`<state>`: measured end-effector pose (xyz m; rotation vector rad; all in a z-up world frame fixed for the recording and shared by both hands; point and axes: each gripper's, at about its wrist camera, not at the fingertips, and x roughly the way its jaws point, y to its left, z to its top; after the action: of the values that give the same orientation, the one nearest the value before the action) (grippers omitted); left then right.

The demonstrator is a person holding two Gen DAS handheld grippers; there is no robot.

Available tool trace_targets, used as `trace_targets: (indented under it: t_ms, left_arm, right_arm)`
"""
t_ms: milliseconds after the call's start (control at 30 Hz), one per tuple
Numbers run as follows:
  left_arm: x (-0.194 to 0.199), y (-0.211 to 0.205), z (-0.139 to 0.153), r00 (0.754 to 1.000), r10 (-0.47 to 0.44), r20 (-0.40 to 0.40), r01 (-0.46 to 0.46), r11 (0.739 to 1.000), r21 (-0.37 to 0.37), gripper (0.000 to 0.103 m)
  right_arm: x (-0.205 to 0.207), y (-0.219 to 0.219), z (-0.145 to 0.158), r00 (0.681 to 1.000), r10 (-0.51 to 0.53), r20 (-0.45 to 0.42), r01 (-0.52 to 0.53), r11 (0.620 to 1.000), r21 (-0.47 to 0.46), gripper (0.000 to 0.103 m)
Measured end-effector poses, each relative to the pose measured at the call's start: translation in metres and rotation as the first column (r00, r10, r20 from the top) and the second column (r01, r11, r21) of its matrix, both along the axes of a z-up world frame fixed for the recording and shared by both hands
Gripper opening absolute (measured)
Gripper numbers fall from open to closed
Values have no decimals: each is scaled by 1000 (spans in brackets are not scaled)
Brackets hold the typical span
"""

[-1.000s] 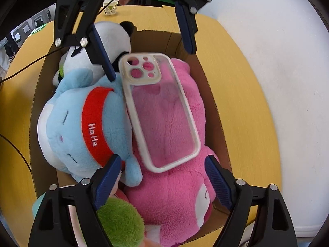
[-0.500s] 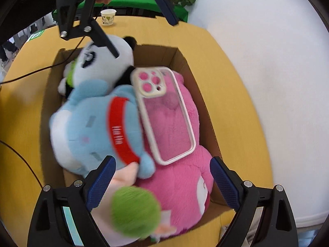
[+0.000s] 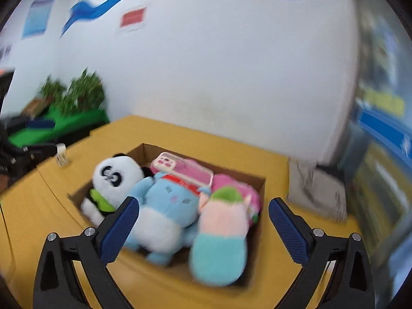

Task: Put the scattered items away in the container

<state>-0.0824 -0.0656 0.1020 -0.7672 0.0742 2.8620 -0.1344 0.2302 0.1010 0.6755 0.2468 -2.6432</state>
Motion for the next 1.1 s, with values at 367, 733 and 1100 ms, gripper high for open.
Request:
trace_targets:
  t_ms: [367, 733, 1100]
  left_arm:
    - [96, 29, -32, 985, 174, 11, -174, 981, 89, 81]
    - [122, 43, -58, 989, 141, 48, -146, 983, 114, 84]
    - [120, 37, -88, 980, 177, 91, -188, 973, 135, 84]
  right_arm:
    - [128, -4, -61, 981, -166, 100, 169, 985, -24, 103]
    - [163, 6, -77, 969, -239, 65, 238, 971, 16, 103]
    - [157, 5, -102, 969, -236, 71, 232, 971, 61, 103]
